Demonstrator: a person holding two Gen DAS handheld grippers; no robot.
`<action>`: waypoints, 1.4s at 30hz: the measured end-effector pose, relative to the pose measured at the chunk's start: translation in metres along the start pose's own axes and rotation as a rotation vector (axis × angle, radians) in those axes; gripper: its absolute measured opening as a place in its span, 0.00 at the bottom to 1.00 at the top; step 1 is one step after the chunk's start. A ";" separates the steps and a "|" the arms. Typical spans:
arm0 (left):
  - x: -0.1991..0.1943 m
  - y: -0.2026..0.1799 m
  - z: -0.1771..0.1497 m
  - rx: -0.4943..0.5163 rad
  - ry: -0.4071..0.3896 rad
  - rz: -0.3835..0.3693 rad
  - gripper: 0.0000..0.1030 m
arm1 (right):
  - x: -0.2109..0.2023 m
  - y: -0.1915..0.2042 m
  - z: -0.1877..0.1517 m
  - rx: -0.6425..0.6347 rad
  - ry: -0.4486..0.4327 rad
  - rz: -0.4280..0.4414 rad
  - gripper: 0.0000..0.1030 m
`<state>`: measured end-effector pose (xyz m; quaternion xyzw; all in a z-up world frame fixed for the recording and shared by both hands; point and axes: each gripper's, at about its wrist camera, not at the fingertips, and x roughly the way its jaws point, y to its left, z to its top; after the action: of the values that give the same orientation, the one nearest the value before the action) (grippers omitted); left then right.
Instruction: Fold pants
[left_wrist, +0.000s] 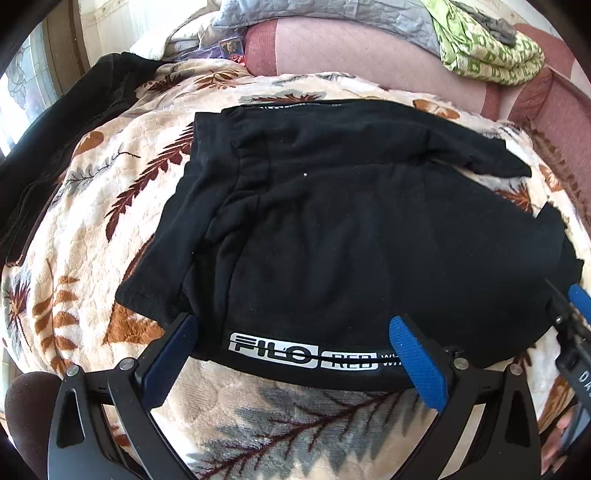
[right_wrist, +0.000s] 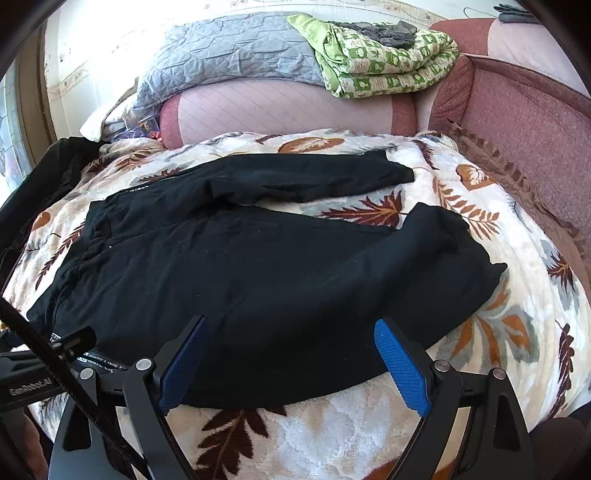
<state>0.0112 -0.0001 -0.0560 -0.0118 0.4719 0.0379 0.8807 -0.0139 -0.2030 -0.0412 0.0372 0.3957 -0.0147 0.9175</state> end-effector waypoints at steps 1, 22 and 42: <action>-0.001 -0.001 -0.001 0.006 -0.012 0.010 1.00 | 0.001 -0.001 0.000 0.003 0.004 -0.001 0.91; -0.012 0.007 -0.011 0.009 -0.082 -0.088 0.96 | -0.001 -0.017 -0.001 0.048 0.013 -0.010 0.91; -0.079 0.073 0.051 0.027 -0.198 -0.021 0.94 | -0.006 -0.047 0.024 0.070 -0.024 -0.088 0.91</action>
<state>0.0045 0.0714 0.0397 -0.0010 0.3829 0.0235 0.9235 -0.0031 -0.2516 -0.0228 0.0517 0.3852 -0.0693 0.9188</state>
